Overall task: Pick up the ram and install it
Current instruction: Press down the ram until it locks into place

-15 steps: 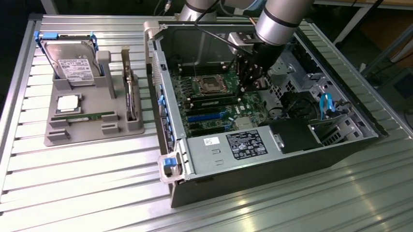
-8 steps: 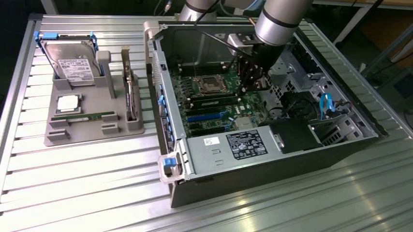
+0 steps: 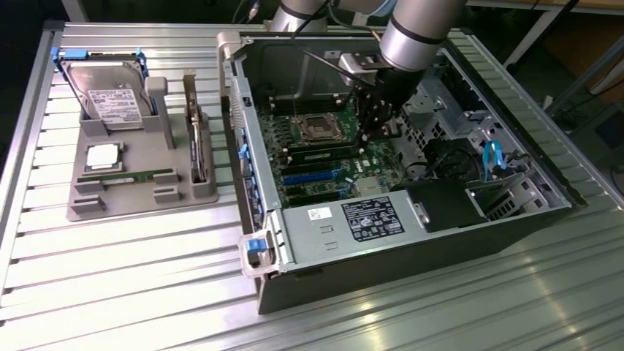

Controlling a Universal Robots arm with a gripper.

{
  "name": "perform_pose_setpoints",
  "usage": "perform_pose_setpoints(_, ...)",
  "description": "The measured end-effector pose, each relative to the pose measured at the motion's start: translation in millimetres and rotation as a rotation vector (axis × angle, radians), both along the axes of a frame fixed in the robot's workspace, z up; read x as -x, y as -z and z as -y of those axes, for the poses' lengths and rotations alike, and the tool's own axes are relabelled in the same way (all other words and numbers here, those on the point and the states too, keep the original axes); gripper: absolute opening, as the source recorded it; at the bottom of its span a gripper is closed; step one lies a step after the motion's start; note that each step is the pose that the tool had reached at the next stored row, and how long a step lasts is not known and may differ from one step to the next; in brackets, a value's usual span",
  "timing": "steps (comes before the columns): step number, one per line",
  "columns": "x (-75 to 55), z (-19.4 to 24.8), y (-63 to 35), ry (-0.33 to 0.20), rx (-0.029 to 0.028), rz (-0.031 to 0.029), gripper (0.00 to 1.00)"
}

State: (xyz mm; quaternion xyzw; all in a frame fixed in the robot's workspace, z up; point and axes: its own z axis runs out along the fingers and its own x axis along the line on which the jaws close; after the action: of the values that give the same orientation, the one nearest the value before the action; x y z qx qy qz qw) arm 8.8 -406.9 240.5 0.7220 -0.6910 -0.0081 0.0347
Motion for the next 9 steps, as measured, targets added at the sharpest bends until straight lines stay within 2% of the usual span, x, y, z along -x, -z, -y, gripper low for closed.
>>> perform_pose_setpoints(3, 0.1, -1.9, 2.8, 0.000, 0.0083, 0.0000, 0.11)
perform_pose_setpoints(6, 0.3, -2.1, 3.9, 0.000, 0.0104, 0.0000, 0.11)
perform_pose_setpoints(9, 0.3, -2.2, 4.0, 0.000, 0.0102, 0.0001, 0.11)
